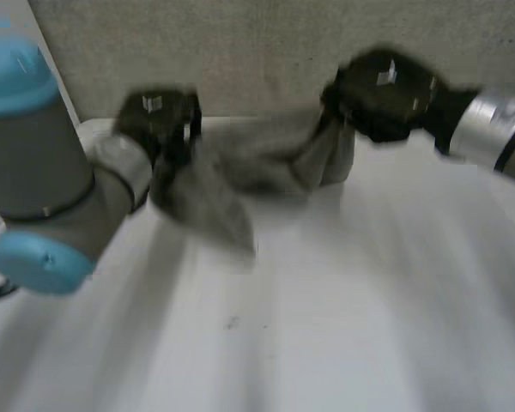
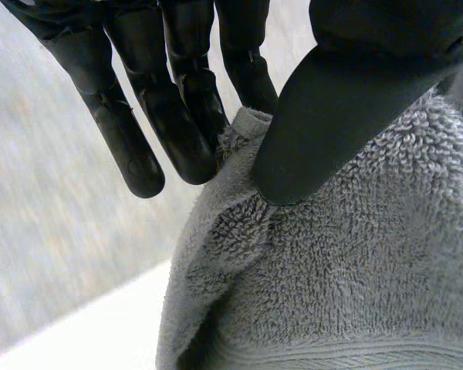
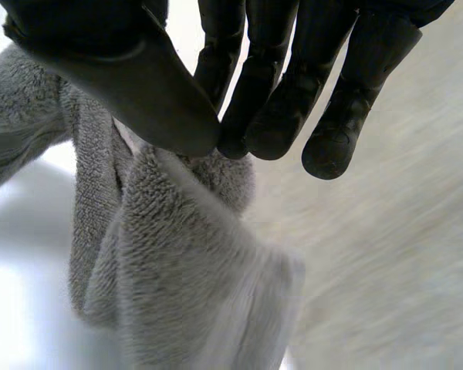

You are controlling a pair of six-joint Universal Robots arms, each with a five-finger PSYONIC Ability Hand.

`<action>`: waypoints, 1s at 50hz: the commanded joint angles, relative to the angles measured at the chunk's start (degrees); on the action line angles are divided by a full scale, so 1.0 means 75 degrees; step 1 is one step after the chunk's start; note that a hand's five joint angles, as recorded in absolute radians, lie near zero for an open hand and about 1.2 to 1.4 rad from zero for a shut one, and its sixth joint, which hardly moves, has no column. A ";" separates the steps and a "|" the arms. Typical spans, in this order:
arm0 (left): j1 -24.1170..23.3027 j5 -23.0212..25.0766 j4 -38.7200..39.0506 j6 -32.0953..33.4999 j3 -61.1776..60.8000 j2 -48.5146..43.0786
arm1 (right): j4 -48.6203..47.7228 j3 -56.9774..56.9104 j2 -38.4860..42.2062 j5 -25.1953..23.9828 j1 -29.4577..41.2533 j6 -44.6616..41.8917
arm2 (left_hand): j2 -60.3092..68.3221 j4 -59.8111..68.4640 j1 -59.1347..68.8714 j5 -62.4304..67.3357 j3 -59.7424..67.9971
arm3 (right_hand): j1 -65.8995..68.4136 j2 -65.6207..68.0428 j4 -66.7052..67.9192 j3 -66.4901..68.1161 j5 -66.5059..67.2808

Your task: Fold the towel.

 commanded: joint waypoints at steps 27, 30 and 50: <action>-0.0112 0.0375 0.0362 0.0051 -0.2754 0.0930 | 0.1403 0.3211 0.0295 0.0972 -0.0148 -0.1044 | -0.6061 -0.6086 -0.5472 -0.5790 -0.6068 | -0.6605 -0.6481 -0.6783 -0.6708 -0.6763; -0.0147 0.0352 0.0373 0.0040 -0.2578 0.0860 | 0.1204 0.3328 0.0201 0.0996 -0.0206 -0.0412 | -0.6061 -0.6086 -0.5472 -0.5790 -0.6068 | -0.6925 -0.6800 -0.7102 -0.7028 -0.7083; -0.0639 -0.1358 -0.0247 -0.0054 -0.1897 -0.0160 | -0.0506 0.4406 -0.0877 0.2154 -0.1003 0.2287 | -0.5949 -0.5974 -0.5360 -0.5677 -0.5956 | -0.8805 -0.8680 -0.8982 -0.8908 -0.8962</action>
